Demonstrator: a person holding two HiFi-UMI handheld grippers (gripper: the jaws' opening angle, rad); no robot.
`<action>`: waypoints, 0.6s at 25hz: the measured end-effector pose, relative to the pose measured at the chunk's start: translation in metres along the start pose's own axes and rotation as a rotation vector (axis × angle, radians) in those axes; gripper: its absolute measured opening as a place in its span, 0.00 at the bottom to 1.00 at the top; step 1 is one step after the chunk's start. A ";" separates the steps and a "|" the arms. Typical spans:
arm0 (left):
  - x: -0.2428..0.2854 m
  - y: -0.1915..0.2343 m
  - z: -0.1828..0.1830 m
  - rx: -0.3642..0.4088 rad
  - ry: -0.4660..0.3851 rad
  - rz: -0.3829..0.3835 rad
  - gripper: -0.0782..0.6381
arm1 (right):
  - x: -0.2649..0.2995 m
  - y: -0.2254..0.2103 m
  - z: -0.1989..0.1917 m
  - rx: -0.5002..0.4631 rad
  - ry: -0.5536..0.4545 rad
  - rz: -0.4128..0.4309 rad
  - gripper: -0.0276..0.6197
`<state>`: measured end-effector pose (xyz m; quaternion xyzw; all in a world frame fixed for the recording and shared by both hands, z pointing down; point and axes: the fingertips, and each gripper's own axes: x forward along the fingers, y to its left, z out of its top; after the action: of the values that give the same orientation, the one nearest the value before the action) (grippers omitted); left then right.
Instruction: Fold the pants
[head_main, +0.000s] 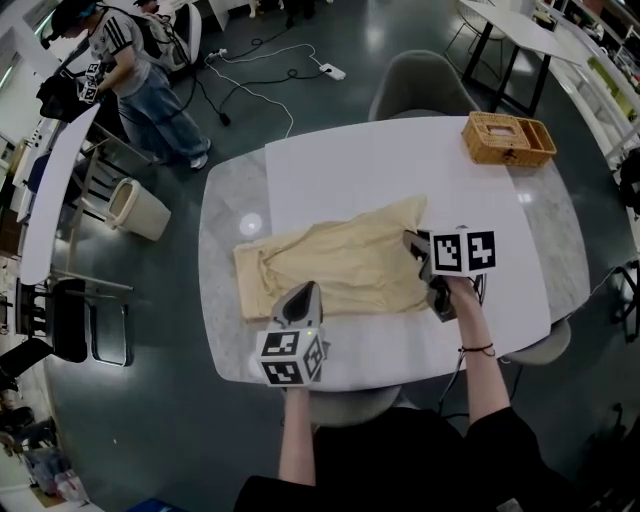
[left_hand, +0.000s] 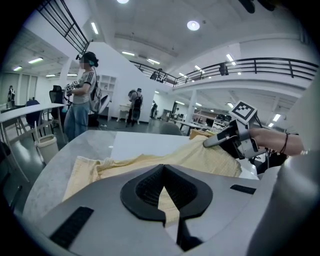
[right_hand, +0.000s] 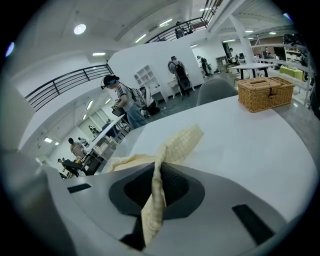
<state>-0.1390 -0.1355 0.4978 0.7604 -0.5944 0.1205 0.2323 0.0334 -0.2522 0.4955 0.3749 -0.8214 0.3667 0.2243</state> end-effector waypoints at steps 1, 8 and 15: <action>-0.003 0.004 0.000 -0.003 -0.003 -0.002 0.13 | 0.000 0.006 0.001 0.001 0.000 -0.001 0.09; -0.030 0.037 -0.003 -0.024 -0.023 -0.019 0.13 | 0.006 0.058 0.008 -0.026 -0.006 -0.008 0.09; -0.051 0.063 -0.007 -0.041 -0.033 -0.033 0.13 | 0.015 0.102 0.012 -0.048 -0.008 -0.020 0.09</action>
<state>-0.2126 -0.1005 0.4941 0.7672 -0.5876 0.0921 0.2401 -0.0568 -0.2224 0.4535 0.3790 -0.8272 0.3429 0.2336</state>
